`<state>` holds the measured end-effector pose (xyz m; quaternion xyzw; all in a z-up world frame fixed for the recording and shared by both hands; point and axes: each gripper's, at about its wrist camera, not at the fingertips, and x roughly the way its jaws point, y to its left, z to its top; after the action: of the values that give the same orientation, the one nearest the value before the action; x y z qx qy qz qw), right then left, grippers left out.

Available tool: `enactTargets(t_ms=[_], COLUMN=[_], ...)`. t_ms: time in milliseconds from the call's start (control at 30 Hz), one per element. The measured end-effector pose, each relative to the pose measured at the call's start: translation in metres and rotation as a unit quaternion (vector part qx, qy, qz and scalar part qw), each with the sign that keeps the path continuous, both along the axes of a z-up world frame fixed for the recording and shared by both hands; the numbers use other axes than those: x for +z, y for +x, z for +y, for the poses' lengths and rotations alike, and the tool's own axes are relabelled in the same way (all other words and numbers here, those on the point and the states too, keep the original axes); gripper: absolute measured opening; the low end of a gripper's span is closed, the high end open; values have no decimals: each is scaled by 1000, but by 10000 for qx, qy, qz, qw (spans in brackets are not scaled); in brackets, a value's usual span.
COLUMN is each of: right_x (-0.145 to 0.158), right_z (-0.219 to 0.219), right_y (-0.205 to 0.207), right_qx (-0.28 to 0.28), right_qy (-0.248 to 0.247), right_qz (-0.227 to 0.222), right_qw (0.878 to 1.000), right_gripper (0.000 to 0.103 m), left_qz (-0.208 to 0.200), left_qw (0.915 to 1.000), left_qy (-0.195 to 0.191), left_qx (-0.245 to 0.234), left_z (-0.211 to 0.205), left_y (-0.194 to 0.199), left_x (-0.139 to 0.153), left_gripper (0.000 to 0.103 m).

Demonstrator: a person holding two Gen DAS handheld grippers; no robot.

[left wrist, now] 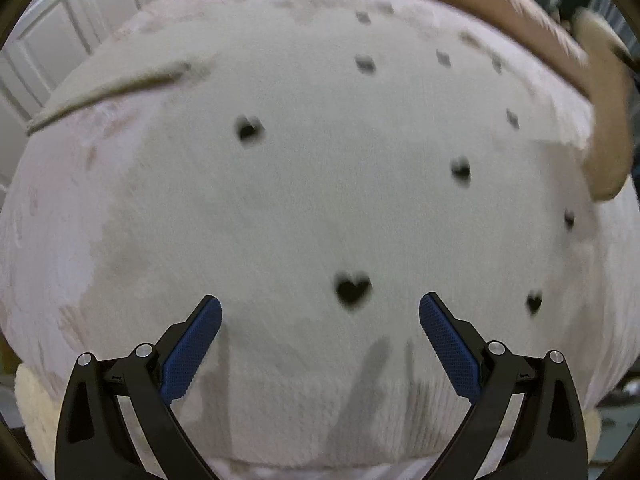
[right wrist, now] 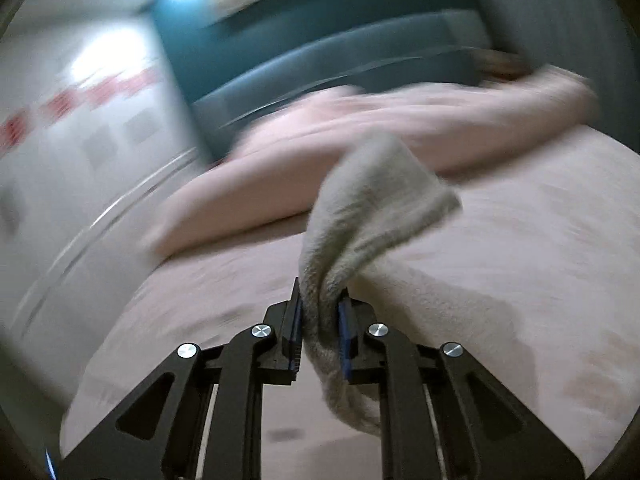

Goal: Fold small clothes

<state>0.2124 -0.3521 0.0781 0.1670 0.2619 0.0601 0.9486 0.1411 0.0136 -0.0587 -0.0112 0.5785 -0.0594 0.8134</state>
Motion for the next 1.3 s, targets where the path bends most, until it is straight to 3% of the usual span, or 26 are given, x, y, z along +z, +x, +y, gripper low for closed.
enactTargets(t_ms=[67, 133, 167, 267, 333, 400, 533, 667, 800, 833, 900, 933, 967, 1000, 1033, 1100, 1167, 1200, 1233, 1267, 1300], right_x=[-15, -54, -81, -124, -129, -129, -129, -135, -148, -152, -157, -159, -158, -151, -143, -111, -83, -80, -84, -103, -124], right_z=[69, 133, 159, 177, 160, 126, 63, 16, 1, -1, -8, -9, -10, -11, -12, -14, -16, -17, -18, -17, -17], right_y=[12, 23, 26, 14, -5, -36, -77, -86, -72, -63, -51, -46, -36, -35, -34, -41, -57, -63, -67, -60, -53], right_qx=[801, 1327, 1456, 1220, 1025, 604, -287, -863, -978, -975, -1006, -968, -918, -911, -911, -951, -1045, -1111, -1217, -1289, -1332], right_qy=[-70, -203, -305, -467, 8, 518, 766, 1247, 1650, 1757, 1843, 1875, 1879, 1891, 1937, 2036, 1951, 1915, 1852, 1685, 1551], right_qz=[150, 589, 899, 1429, 1550, 1561, 1614, 1706, 1634, 1656, 1711, 1689, 1647, 1572, 1399, 642, -95, -274, -286, 107, 580], right_qw=[9967, 9892, 9848, 9811, 9826, 9845, 9835, 9736, 9677, 9655, 9626, 9628, 9639, 9650, 9667, 9723, 9752, 9748, 9747, 9772, 9771], right_gripper=[18, 26, 27, 27, 30, 42, 49, 53, 56, 56, 51, 43, 23, 8, 8, 8, 8, 8, 7, 7, 8], left_qz=[-270, -461, -526, -633, -718, -661, -307, 157, 73, 40, -72, -89, -113, -214, -376, -983, -1733, -1921, -2049, -2094, -2011], left_qw=[9995, 9984, 9979, 9965, 9949, 9940, 9889, 9801, 9773, 9772, 9803, 9829, 9852, 9871, 9878, 9836, 9707, 9658, 9616, 9604, 9655], left_qy=[-10, 26, -5, -234, -358, -505, -1128, -1550, -1535, -1579, -1607, -1575, -1535, -1475, -1434, -1466, -1626, -1707, -1787, -1795, -1611], left_qx=[177, 333, 365, 495, 612, 708, 922, 1229, 1460, 1419, 1146, 954, 755, 590, 485, 383, 344, 350, 373, 401, 379], left_z=[12, 23, 27, 43, 52, 55, 53, 44, 36, 33, 24, 17, 10, 3, -1, -6, -5, -3, -1, 0, -3], left_y=[10, 24, 23, 41, 56, 76, 118, 139, 143, 146, 155, 162, 169, 177, 183, 189, 188, 187, 186, 186, 188], left_x=[10, 18, 18, 21, 24, 20, 1, -24, -24, -22, -17, -14, -11, -4, 5, 37, 75, 84, 89, 87, 72], left_gripper=[97, 97, 97, 97, 97, 97, 97, 97, 95, 91, 58, 34, 12, 6, 6, 5, 5, 5, 6, 6, 6])
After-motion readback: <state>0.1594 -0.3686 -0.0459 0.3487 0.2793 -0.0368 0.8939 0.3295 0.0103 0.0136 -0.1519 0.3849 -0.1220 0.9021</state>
